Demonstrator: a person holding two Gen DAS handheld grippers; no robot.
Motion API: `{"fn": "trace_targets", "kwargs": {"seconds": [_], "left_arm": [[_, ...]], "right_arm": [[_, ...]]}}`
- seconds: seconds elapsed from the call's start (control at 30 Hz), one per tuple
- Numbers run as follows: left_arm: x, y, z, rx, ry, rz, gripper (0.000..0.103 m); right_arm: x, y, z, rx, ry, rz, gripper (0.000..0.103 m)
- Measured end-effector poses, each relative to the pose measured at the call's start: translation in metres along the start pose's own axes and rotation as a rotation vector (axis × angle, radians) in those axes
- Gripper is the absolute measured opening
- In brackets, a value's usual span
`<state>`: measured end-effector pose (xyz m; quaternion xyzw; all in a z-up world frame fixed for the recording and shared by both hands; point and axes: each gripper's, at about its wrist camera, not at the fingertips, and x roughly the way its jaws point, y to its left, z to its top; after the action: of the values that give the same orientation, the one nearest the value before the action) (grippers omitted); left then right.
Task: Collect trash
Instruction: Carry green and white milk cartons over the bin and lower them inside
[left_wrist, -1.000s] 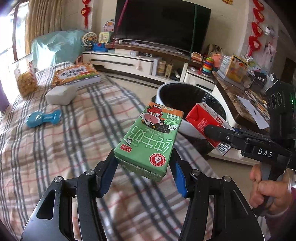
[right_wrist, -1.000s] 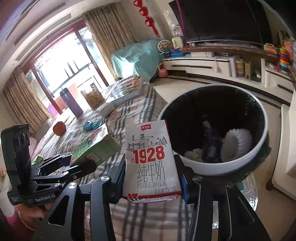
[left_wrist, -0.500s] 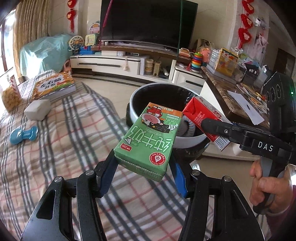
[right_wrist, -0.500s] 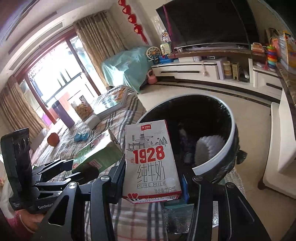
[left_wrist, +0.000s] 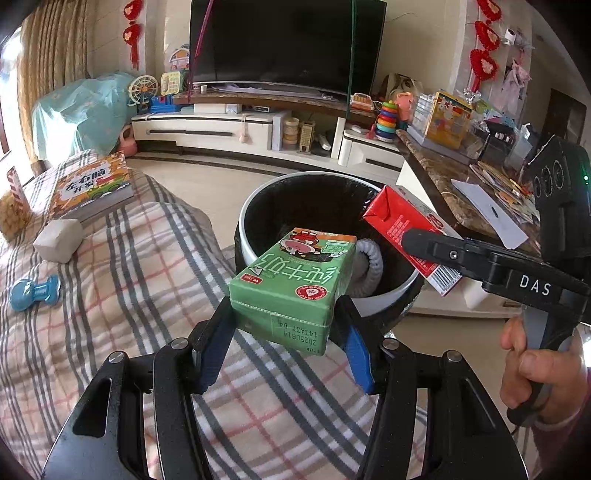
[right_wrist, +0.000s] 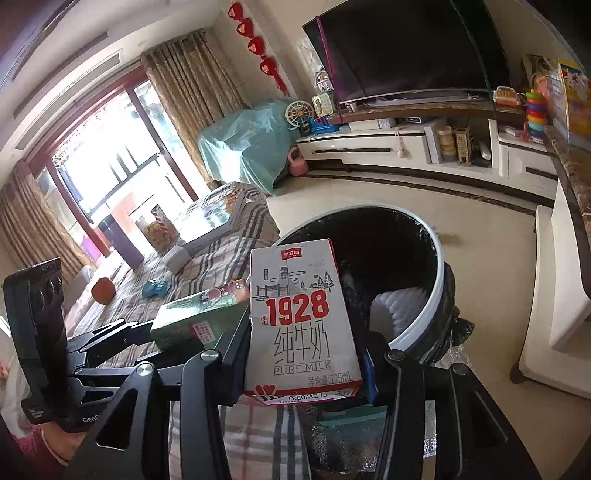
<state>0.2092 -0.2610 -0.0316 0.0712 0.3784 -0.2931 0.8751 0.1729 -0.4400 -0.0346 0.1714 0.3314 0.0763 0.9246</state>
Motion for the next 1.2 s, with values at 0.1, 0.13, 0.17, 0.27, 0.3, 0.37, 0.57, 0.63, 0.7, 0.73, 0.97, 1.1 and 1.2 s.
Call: {"fn": "trace_targets", "kwargs": {"seconds": [0.1, 0.13, 0.17, 0.27, 0.3, 0.37, 0.57, 0.63, 0.7, 0.73, 0.97, 1.1, 1.2], "left_arm": [[0.003, -0.001, 0.001, -0.001, 0.002, -0.002, 0.055], [0.004, -0.002, 0.002, 0.000, 0.002, -0.001, 0.055], [0.004, -0.002, 0.002, 0.001, 0.003, -0.001, 0.055], [0.006, -0.002, 0.004, 0.003, 0.000, -0.002, 0.055], [0.006, -0.002, 0.005, 0.003, -0.001, -0.002, 0.055], [0.008, -0.003, 0.007, 0.004, -0.002, -0.001, 0.055], [0.011, -0.004, 0.012, 0.007, -0.005, -0.002, 0.055], [0.012, -0.005, 0.016, 0.008, -0.007, -0.001, 0.055], [0.013, -0.005, 0.017, 0.008, -0.007, -0.002, 0.055], [0.013, -0.006, 0.017, 0.008, -0.007, -0.001, 0.055], [0.017, -0.009, 0.026, 0.013, -0.010, -0.002, 0.055], [0.021, -0.011, 0.030, 0.018, -0.010, -0.001, 0.055], [0.024, -0.011, 0.031, 0.019, -0.007, -0.002, 0.055]], "right_arm": [[0.002, -0.004, 0.003, -0.001, 0.002, -0.005, 0.048], [0.004, -0.004, 0.004, -0.002, 0.004, -0.006, 0.048], [0.005, -0.005, 0.004, -0.002, 0.006, -0.008, 0.048], [0.008, -0.007, 0.007, -0.003, 0.007, -0.011, 0.048], [0.009, -0.007, 0.008, -0.003, 0.007, -0.013, 0.048], [0.010, -0.008, 0.009, -0.001, 0.008, -0.014, 0.048], [0.015, -0.013, 0.012, -0.001, 0.014, -0.025, 0.048], [0.016, -0.014, 0.013, -0.004, 0.015, -0.029, 0.048], [0.016, -0.013, 0.013, -0.004, 0.015, -0.033, 0.048], [0.016, -0.013, 0.014, -0.005, 0.014, -0.035, 0.048], [0.019, -0.016, 0.017, -0.014, 0.015, -0.053, 0.048], [0.021, -0.018, 0.018, -0.016, 0.017, -0.063, 0.048], [0.022, -0.018, 0.018, -0.020, 0.016, -0.070, 0.048]]}}
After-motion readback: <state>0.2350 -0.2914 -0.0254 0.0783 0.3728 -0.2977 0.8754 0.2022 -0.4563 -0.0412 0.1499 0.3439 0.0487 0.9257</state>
